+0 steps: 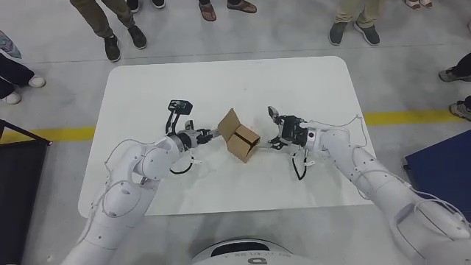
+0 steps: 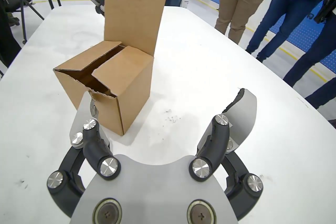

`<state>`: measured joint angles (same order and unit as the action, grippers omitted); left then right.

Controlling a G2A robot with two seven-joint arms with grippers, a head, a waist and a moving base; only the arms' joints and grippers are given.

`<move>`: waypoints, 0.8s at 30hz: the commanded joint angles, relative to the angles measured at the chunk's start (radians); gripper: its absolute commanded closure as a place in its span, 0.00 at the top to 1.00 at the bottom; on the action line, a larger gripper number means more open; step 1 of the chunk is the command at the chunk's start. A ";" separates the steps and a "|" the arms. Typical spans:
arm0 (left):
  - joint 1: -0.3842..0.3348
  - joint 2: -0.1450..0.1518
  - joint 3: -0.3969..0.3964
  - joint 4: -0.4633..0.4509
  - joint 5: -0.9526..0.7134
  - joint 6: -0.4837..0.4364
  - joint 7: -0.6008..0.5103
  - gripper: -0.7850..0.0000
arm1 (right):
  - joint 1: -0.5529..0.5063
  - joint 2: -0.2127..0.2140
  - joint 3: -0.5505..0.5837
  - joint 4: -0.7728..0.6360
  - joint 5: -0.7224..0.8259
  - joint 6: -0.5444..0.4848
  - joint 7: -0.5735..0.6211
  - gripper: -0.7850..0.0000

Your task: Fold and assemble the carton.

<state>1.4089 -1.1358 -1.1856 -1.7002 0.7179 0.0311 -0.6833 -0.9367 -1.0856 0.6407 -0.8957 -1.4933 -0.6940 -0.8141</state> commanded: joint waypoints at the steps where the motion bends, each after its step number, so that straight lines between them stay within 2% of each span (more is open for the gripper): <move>1: 0.021 0.004 -0.027 -0.018 -0.005 0.000 0.008 1.00 | 0.024 -0.016 -0.011 0.015 0.004 0.004 0.017 1.00; 8: 0.100 0.020 -0.128 -0.080 -0.021 -0.003 0.028 1.00 | 0.114 -0.082 -0.057 0.085 0.025 0.010 0.048 1.00; 13: 0.144 0.027 -0.177 -0.119 -0.038 -0.015 0.038 1.00 | 0.152 -0.123 -0.086 0.156 0.022 0.019 0.020 1.00; 17: 0.157 0.029 -0.189 -0.137 -0.043 -0.023 0.036 1.00 | 0.159 -0.129 -0.086 0.223 -0.008 0.054 -0.020 1.00; 24: 0.141 0.027 -0.175 -0.141 -0.038 -0.017 0.053 1.00 | 0.139 -0.103 -0.054 0.248 -0.051 0.105 -0.123 1.00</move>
<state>1.5551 -1.1081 -1.3693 -1.8417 0.6790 0.0168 -0.6306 -0.7935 -1.1924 0.5830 -0.6438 -1.5408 -0.5932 -0.9291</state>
